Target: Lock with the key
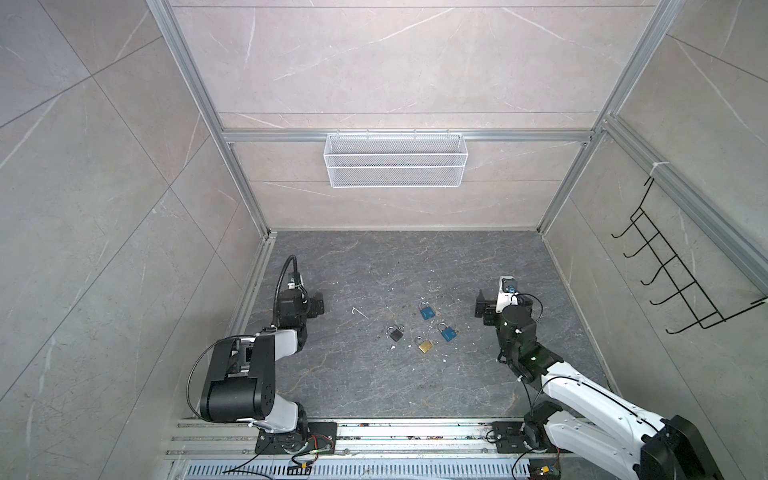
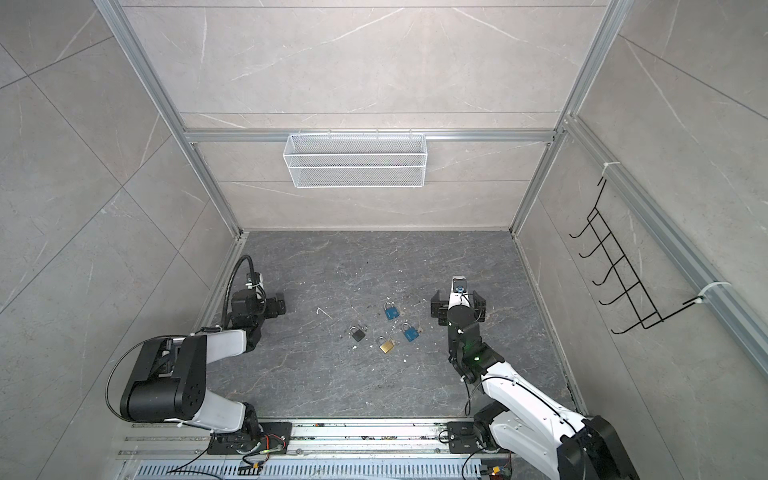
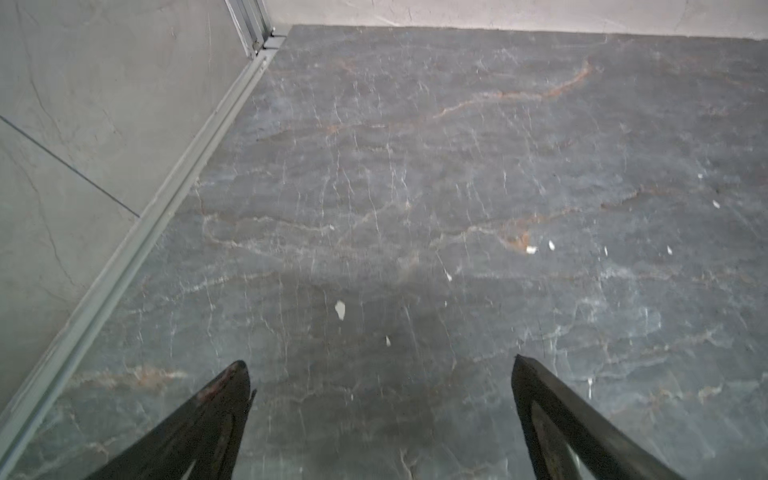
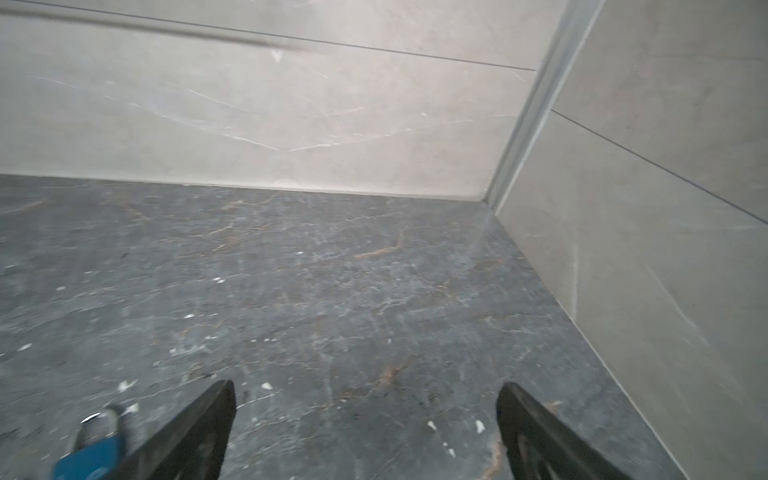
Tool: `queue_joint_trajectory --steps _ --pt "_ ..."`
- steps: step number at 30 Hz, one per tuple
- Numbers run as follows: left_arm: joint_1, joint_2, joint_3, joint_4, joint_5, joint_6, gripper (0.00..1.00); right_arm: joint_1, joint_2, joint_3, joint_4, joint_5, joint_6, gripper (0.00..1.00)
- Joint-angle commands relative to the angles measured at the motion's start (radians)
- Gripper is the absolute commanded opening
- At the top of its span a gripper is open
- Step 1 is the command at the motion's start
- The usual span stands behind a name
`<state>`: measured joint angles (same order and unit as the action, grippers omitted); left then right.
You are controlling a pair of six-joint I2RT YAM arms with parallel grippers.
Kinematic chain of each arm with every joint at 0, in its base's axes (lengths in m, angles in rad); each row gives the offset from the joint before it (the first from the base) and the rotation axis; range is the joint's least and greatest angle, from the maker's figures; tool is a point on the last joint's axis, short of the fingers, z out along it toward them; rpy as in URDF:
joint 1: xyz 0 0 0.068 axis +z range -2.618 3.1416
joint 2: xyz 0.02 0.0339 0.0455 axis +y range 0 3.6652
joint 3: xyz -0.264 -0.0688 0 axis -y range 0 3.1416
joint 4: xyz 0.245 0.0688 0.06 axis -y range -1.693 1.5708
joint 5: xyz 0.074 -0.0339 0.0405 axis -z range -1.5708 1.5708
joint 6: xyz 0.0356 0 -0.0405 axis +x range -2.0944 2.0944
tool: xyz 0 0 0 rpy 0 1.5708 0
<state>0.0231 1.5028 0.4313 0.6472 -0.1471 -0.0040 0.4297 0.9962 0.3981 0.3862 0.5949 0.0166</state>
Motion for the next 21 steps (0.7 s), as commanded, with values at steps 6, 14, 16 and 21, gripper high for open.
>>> queue_joint_trajectory --steps 6,14,16,21 --pt "0.010 -0.007 -0.073 0.195 -0.035 -0.036 1.00 -0.149 0.366 -0.079 0.481 -0.101 -0.064 1.00" --pt "0.010 -0.008 -0.075 0.197 -0.042 -0.035 1.00 -0.271 0.560 -0.145 0.785 -0.366 -0.048 1.00" --pt "0.009 -0.007 -0.075 0.195 -0.043 -0.034 1.00 -0.318 0.511 -0.079 0.554 -0.438 -0.010 1.00" --pt "0.009 -0.009 -0.077 0.201 -0.041 -0.035 1.00 -0.352 0.522 -0.063 0.558 -0.451 0.014 1.00"
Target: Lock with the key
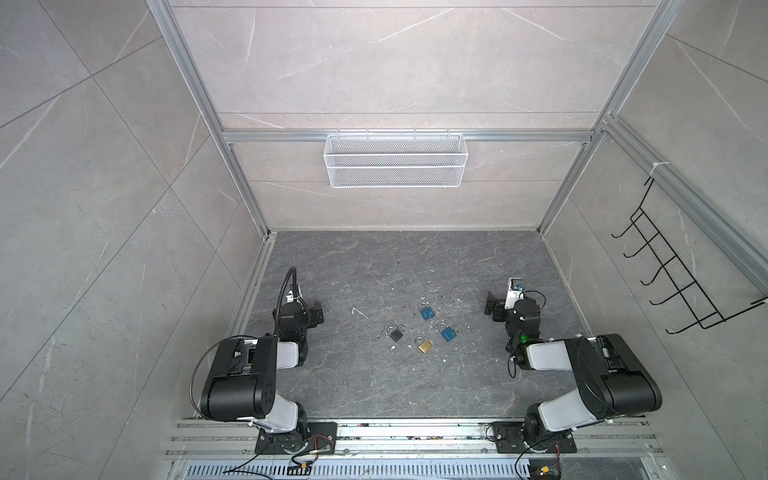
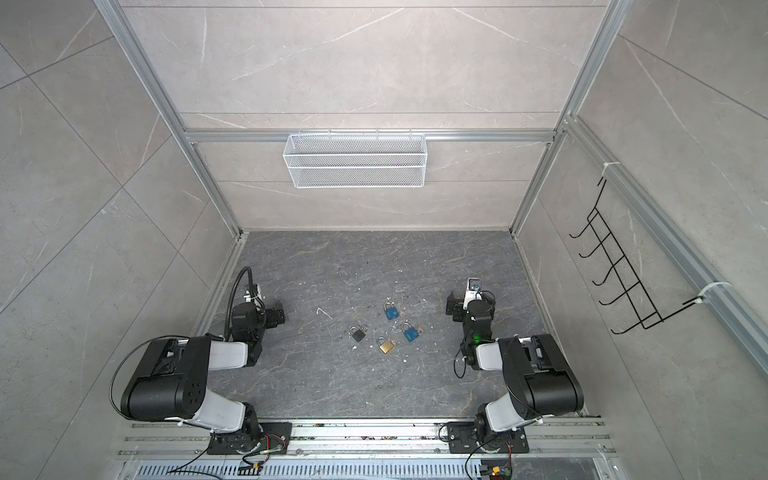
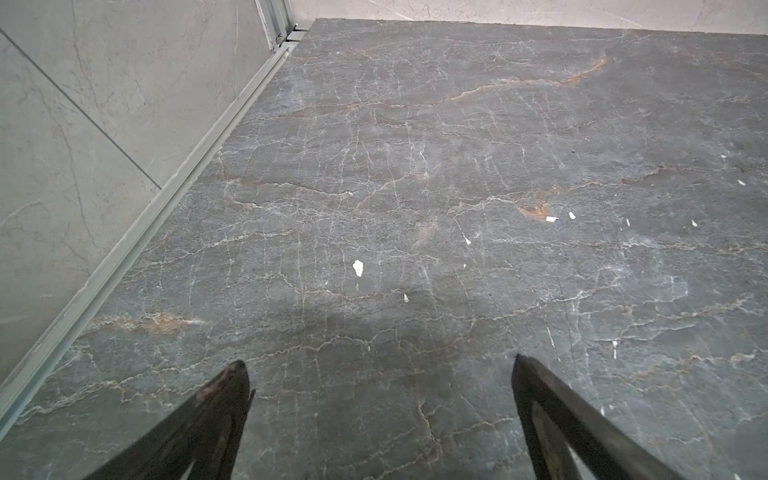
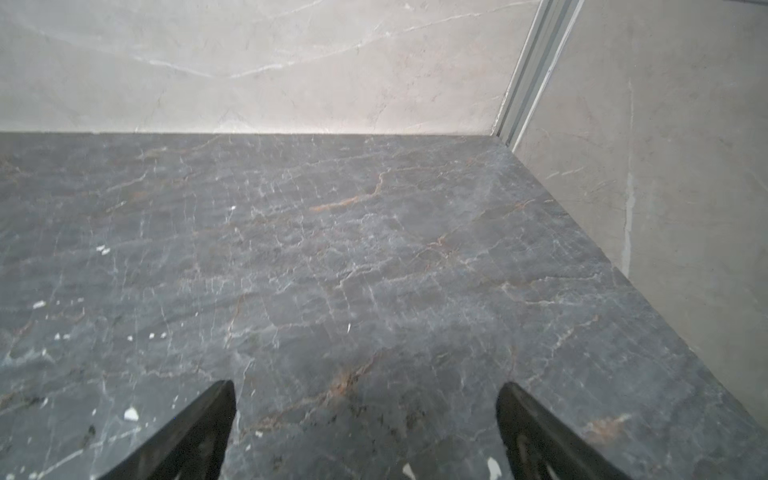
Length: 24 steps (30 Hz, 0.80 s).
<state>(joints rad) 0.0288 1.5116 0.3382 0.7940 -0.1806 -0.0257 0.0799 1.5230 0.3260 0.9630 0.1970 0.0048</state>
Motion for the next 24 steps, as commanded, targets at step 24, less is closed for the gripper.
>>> queue_joint_trajectory --steps 24 --pt "0.003 -0.016 0.018 0.053 -0.008 -0.014 1.00 -0.008 0.004 0.022 -0.033 -0.068 0.036 1.00"
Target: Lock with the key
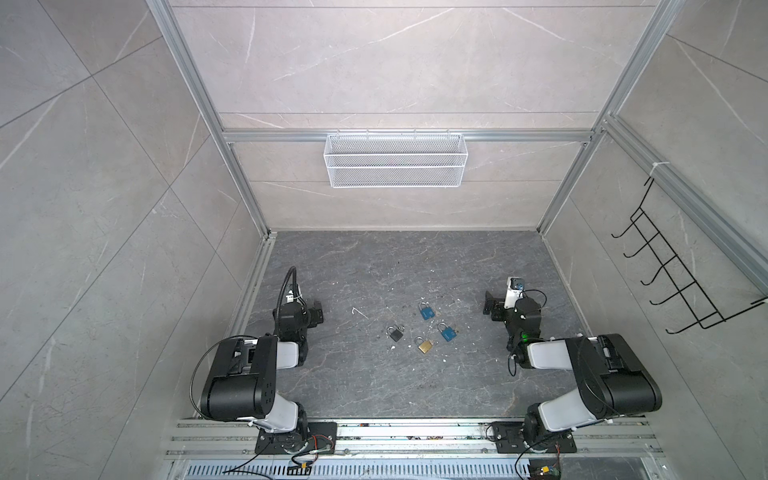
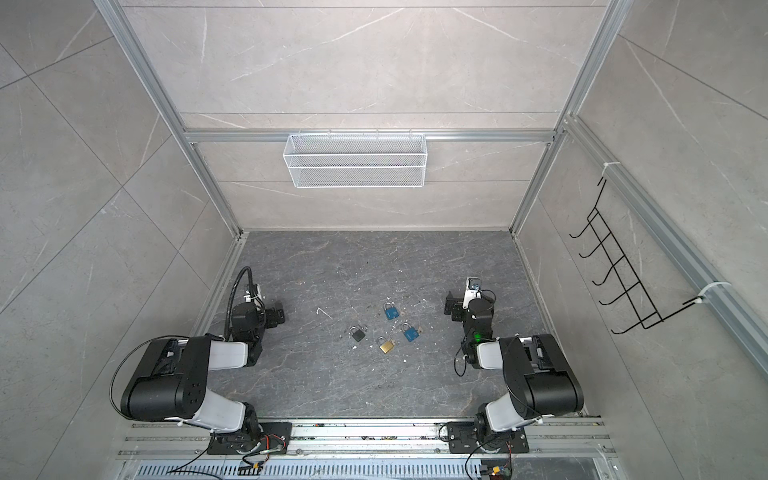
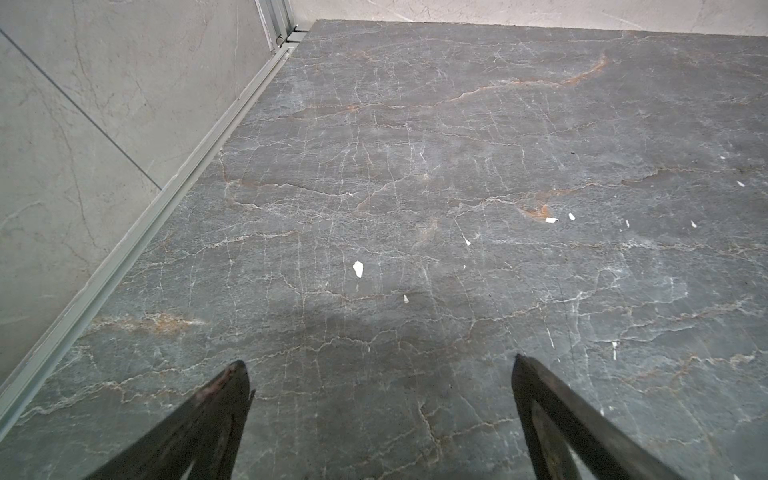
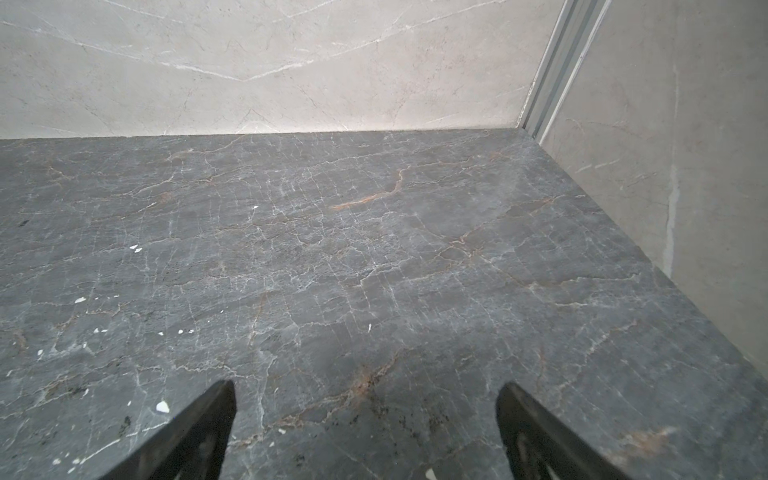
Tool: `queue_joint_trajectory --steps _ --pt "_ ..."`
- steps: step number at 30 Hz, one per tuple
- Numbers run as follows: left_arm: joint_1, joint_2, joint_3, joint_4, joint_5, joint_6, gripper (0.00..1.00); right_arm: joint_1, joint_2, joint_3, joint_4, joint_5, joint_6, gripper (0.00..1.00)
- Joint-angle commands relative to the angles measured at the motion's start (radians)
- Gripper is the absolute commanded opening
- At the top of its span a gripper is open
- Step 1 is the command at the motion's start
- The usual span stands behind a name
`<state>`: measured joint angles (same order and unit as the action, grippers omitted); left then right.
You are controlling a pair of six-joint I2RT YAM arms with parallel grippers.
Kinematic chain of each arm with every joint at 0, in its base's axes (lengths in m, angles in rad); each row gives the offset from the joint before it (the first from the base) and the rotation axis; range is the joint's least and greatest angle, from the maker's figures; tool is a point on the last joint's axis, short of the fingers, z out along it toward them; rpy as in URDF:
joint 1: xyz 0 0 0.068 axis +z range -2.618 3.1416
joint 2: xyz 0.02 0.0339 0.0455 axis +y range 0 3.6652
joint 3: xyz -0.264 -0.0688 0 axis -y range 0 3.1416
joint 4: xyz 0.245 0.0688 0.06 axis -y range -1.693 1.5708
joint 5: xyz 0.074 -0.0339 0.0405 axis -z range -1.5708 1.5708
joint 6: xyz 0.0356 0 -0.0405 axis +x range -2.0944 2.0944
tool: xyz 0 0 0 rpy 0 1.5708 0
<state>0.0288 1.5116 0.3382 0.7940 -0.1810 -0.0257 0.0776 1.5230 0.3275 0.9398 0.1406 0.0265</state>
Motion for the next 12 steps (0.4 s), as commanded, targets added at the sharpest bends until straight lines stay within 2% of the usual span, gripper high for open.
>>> queue_joint_trajectory --steps 1,12 --pt "0.003 -0.016 0.017 0.053 -0.009 -0.012 1.00 -0.006 0.004 0.021 -0.010 -0.012 0.015 1.00" --pt "0.003 -0.016 0.018 0.053 -0.008 -0.011 1.00 -0.015 0.006 0.030 -0.026 -0.029 0.017 1.00"
